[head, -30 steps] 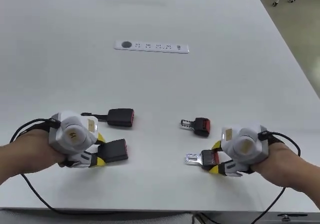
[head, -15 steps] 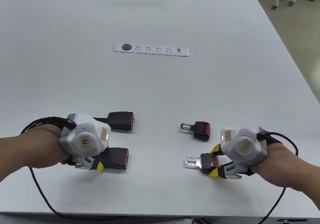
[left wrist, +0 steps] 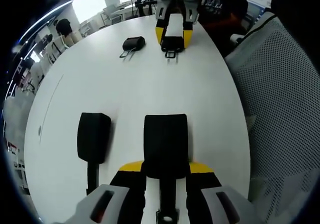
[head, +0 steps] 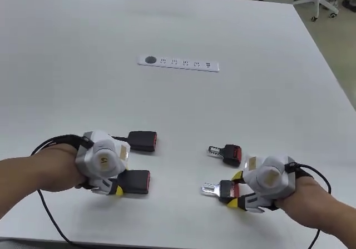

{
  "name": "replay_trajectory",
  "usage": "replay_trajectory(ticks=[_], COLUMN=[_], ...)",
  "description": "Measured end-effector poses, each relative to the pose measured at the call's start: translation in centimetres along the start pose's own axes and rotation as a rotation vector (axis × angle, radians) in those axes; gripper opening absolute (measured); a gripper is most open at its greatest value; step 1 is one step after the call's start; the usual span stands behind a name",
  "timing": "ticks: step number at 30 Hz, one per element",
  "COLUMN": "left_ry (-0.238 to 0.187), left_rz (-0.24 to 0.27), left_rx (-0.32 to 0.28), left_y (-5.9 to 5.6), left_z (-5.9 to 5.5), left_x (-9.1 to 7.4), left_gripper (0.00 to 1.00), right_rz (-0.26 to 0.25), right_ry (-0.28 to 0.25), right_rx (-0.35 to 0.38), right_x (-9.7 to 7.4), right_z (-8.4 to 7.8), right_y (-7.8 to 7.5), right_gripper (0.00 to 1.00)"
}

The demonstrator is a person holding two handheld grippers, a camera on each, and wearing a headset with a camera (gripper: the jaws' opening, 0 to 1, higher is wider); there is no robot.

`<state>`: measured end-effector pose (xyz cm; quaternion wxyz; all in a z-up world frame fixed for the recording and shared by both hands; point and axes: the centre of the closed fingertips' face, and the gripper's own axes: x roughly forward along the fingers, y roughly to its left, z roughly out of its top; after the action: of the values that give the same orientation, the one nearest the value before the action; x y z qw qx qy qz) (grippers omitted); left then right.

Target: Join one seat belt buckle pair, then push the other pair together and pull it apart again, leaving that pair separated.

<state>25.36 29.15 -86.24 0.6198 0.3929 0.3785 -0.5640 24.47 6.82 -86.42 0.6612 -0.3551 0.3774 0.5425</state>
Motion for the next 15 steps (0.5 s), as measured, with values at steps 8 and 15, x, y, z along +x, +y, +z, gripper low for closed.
replay_trajectory(ticks=[8, 15], left_ry=[0.029, 0.047], left_rz=[-0.014, -0.022], left_rx=[0.043, 0.033], left_y=[-0.2, -0.1], left_z=[0.1, 0.0], left_x=[0.1, 0.1], left_gripper=[0.31, 0.31], right_rz=[-0.024, -0.013], right_ry=[-0.071, -0.095], right_rx=[0.028, 0.014], right_x=[1.9, 3.5], right_z=[3.8, 7.0], right_y=[0.6, 1.1], right_gripper=[0.34, 0.34])
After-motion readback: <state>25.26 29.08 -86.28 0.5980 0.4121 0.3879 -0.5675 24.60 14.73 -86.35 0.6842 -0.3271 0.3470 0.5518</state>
